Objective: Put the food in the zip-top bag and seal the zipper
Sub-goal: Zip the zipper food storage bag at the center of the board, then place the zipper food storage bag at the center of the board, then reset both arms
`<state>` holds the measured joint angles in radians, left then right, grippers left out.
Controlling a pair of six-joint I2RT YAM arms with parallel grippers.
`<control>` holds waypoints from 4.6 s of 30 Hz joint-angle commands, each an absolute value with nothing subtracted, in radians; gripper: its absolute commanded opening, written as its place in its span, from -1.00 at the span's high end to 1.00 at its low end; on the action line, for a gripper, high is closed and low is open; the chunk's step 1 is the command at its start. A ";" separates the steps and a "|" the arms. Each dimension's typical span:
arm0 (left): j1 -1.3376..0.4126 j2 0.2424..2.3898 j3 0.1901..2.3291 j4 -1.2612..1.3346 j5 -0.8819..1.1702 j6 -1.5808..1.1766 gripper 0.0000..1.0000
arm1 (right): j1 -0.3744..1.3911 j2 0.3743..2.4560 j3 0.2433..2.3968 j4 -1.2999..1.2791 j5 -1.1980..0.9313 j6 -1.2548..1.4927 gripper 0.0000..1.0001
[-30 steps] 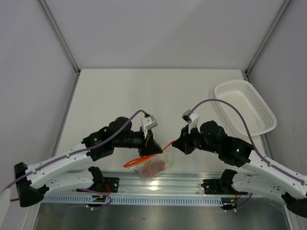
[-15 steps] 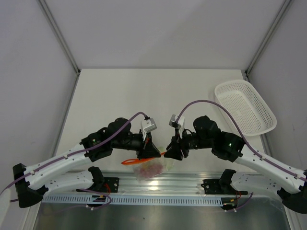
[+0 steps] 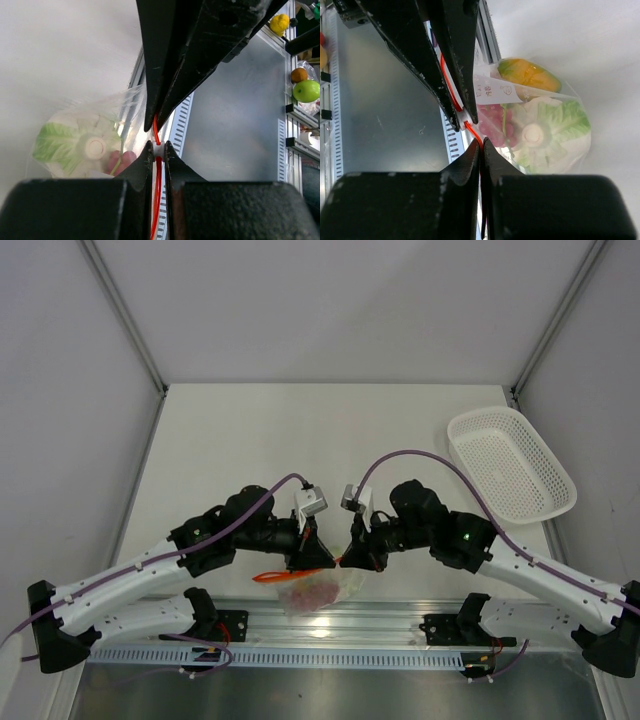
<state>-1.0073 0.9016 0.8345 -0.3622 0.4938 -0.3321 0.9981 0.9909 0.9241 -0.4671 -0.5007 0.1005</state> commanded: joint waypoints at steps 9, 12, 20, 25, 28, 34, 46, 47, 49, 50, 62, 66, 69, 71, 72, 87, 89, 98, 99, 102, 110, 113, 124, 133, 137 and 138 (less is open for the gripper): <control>-0.991 0.842 0.847 -0.411 0.471 -0.314 0.99 | 0.993 0.942 0.962 -0.543 -0.422 0.034 1.00; -0.985 0.813 0.833 -0.454 0.456 -0.314 0.99 | 0.986 0.922 0.959 -0.577 -0.396 0.023 1.00; -0.983 0.668 0.802 -0.569 0.381 -0.342 0.99 | 0.968 0.865 0.930 -0.591 -0.335 0.041 1.00; -0.983 0.592 0.790 -0.640 0.309 -0.370 0.96 | 0.963 0.841 0.923 -0.618 -0.304 0.048 1.00; -0.983 0.552 0.790 -0.699 0.270 -0.393 0.94 | 0.956 0.816 0.927 -0.629 -0.276 0.057 1.00; -0.983 0.460 0.788 -0.778 0.199 -0.448 0.91 | 0.939 0.778 0.923 -0.630 -0.262 0.074 1.00; -0.983 0.365 0.804 -0.890 0.088 -0.546 0.85 | 0.923 0.781 0.913 -0.618 -0.267 0.080 1.00; -0.983 0.364 0.805 -0.897 0.077 -0.555 0.84 | 0.923 0.779 0.910 -0.614 -0.268 0.081 1.00; -0.983 0.360 0.807 -0.922 0.040 -0.578 0.82 | 0.923 0.781 0.907 -0.601 -0.275 0.089 1.00; -0.983 0.359 0.805 -0.925 0.034 -0.583 0.79 | 0.923 0.782 0.904 -0.597 -0.276 0.090 1.00; -0.983 0.428 0.850 -0.922 -0.135 -0.592 -0.99 | 0.923 0.856 0.926 -0.540 -0.255 0.120 1.00; -0.983 0.417 0.931 -0.985 -0.274 -0.601 -0.99 | 0.917 0.928 0.959 -0.537 -0.206 0.121 1.00; -0.983 0.353 0.951 -0.976 -0.325 -0.598 -0.99 | 0.876 1.009 1.000 -0.511 -0.189 0.141 1.00; -0.983 0.298 0.948 -0.956 -0.319 -0.585 -0.99 | 0.825 1.082 1.037 -0.483 -0.190 0.156 1.00; -0.983 0.282 0.943 -0.936 -0.311 -0.574 -0.99 | 0.807 1.109 1.051 -0.476 -0.190 0.166 1.00; -0.983 0.255 0.865 -0.807 -0.107 -0.506 -0.99 | 0.471 1.708 1.466 -0.422 -0.299 0.307 1.00; -0.983 0.262 0.853 -0.796 -0.088 -0.508 -0.99 | 0.443 1.810 1.543 -0.431 -0.299 0.337 1.00; -0.985 0.212 0.810 -0.805 -0.069 -0.522 -0.99 | 0.339 2.091 1.701 -0.377 -0.344 0.471 1.00; -0.983 0.210 0.807 -0.804 -0.071 -0.523 -0.99 | 0.337 2.104 1.704 -0.373 -0.336 0.483 1.00; -0.985 0.218 0.799 -0.787 -0.061 -0.525 -0.99 | 0.336 2.144 1.691 -0.351 -0.305 0.497 0.94; -0.983 0.271 0.813 -0.767 -0.063 -0.511 -0.99 | 0.345 2.158 1.583 -0.267 -0.261 0.496 0.56; -0.983 0.276 0.815 -0.765 -0.058 -0.520 -0.99 | 0.353 2.134 1.592 -0.290 -0.212 0.465 0.18; -0.983 0.239 0.769 -0.784 -0.052 -0.586 -0.99 | 0.403 1.901 1.546 -0.422 0.000 0.370 -0.99; -0.983 0.261 0.750 -0.790 -0.011 -0.676 -0.99 | 0.511 1.524 1.220 -0.416 0.139 0.393 -0.99; -0.983 0.284 0.738 -0.790 -0.025 -0.741 -0.99 | 0.587 1.393 1.094 -0.439 0.205 0.446 -0.99; -0.983 0.302 0.733 -0.787 -0.022 -0.758 -0.99 | 0.600 1.358 1.057 -0.465 0.221 0.465 -0.99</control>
<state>-0.9878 0.2607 0.7471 -0.7971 -0.0383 -0.6811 0.5591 1.4284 1.1255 -0.4221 0.1310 0.4118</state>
